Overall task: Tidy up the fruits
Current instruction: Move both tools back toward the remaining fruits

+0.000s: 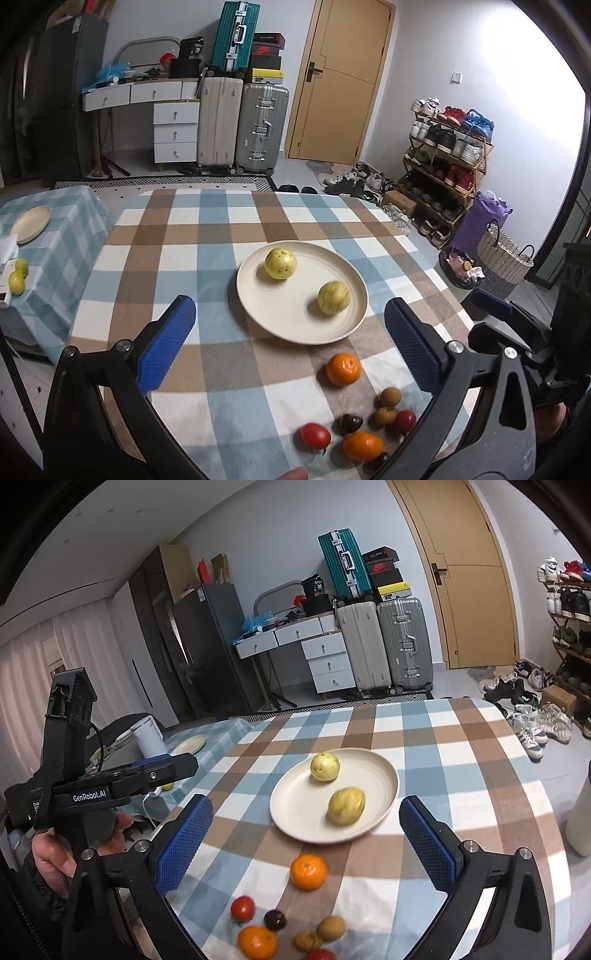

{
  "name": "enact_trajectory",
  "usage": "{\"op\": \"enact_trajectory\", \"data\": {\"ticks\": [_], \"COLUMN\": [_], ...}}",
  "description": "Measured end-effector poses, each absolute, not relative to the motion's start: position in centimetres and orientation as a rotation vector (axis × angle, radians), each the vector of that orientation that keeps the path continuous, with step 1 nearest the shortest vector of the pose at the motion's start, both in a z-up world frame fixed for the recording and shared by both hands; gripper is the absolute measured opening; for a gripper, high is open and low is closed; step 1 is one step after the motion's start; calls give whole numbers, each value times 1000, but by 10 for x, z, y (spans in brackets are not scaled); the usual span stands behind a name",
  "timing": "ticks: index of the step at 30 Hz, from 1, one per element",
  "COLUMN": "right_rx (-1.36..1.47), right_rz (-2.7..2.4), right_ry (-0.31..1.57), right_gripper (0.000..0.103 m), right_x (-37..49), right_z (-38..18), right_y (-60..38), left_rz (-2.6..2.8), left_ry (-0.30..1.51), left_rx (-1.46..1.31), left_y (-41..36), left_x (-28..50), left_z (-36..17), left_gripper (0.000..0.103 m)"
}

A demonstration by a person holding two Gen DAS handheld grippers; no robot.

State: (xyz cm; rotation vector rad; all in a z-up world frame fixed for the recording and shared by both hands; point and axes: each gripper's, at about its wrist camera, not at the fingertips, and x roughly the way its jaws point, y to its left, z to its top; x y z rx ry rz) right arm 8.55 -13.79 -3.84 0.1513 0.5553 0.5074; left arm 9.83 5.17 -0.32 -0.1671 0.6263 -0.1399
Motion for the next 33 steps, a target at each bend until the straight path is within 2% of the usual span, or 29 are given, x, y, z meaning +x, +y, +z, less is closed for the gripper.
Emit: {"op": "enact_trajectory", "data": {"ticks": [15,33], "right_rx": [127,150], "right_rz": [473,447], "right_ry": [579,676], "right_gripper": [103,103], "right_x": [43,37], "right_z": [-57,-102], "right_y": [-132,-140], "left_rz": [-156,-261], "left_ry": [724,914], "left_rx": [-179,-231], "left_y": [49,36], "left_x": [57,84], "left_z": [-58,-151], "left_gripper": [102,102]}}
